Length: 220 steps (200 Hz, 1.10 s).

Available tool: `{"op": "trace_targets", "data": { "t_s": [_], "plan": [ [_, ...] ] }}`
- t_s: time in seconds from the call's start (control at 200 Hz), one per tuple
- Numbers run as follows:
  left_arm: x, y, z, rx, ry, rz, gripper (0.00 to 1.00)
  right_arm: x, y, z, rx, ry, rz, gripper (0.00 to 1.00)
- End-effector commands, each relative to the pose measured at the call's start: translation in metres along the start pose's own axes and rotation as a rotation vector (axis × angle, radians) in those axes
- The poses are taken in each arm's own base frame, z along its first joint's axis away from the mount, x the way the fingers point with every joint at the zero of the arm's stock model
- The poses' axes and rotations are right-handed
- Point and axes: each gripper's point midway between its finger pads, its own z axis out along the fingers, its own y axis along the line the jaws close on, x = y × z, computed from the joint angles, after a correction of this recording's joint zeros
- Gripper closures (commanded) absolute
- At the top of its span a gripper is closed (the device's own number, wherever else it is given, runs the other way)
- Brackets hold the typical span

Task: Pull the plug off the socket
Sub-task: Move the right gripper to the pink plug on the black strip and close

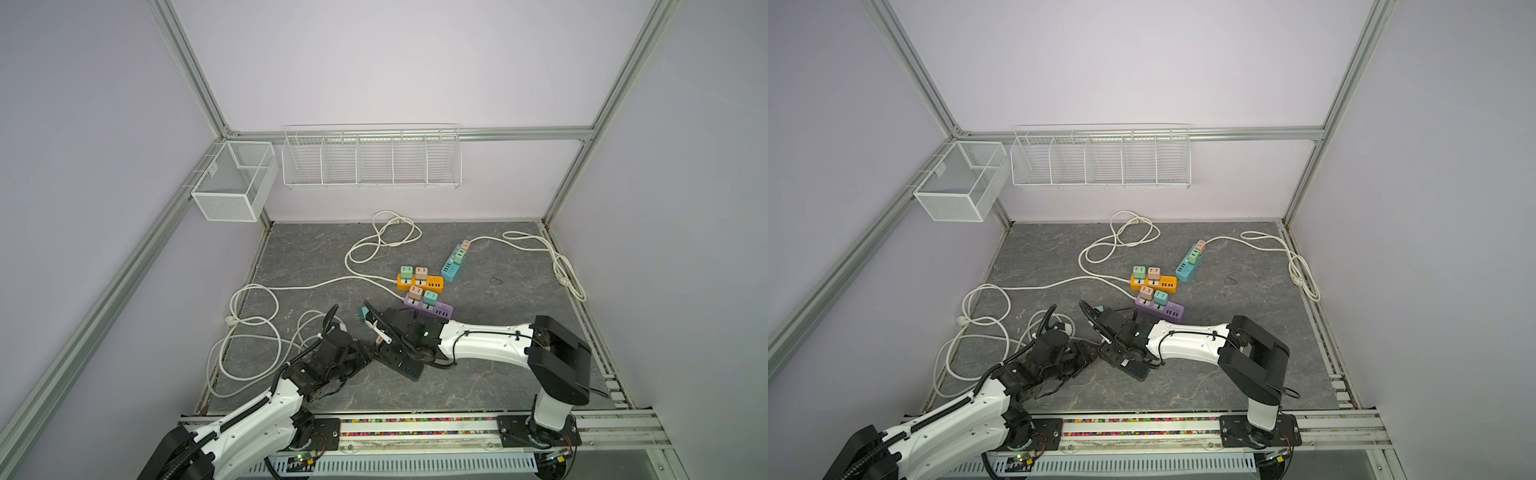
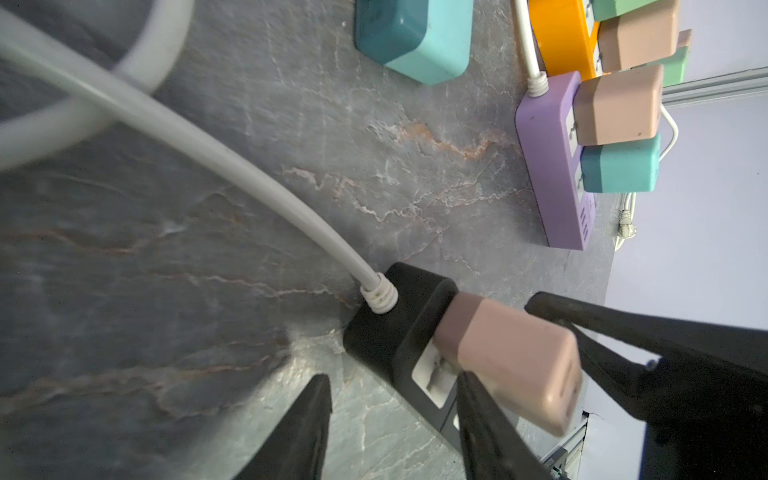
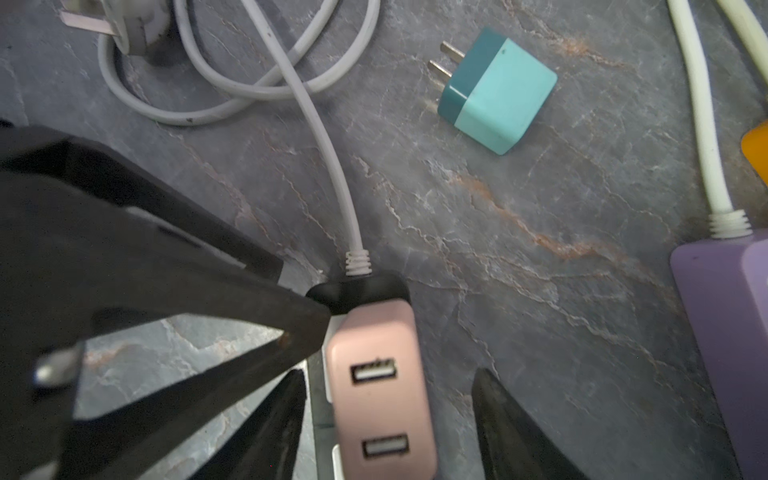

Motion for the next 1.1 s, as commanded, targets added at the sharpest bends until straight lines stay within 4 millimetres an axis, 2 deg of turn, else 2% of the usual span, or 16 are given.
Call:
{"op": "trace_targets", "data": {
  "t_s": [0.0,0.085,0.215,0.47,0.8,0.815,0.845,1.095],
  "plan": [
    [0.0,0.0,0.001,-0.017,0.004,0.028,0.5,-0.007,0.005,0.007,-0.015,-0.016,-0.022,0.36],
    [0.001,-0.003,0.001,-0.008,0.01,0.036,0.51,-0.008,0.006,0.006,-0.02,-0.021,-0.021,0.37],
    [-0.001,0.006,0.004,-0.035,-0.005,0.031,0.52,-0.009,0.005,0.007,-0.013,-0.026,-0.021,0.39],
    [0.003,0.006,0.01,-0.024,0.013,0.036,0.52,-0.004,0.007,0.014,-0.021,-0.009,-0.026,0.46],
    [0.007,0.023,0.007,-0.081,0.021,0.041,0.53,0.002,0.007,0.018,-0.025,0.011,-0.05,0.55],
    [0.012,0.037,0.009,-0.11,0.032,0.037,0.53,0.002,0.007,0.018,-0.026,0.012,-0.05,0.55],
    [0.013,0.041,0.008,-0.115,0.029,0.035,0.53,0.002,0.007,0.018,-0.028,0.011,-0.054,0.55],
    [0.013,0.042,0.006,-0.095,0.015,0.02,0.53,0.004,0.006,0.022,-0.019,0.024,-0.081,0.58]
  ]
}}
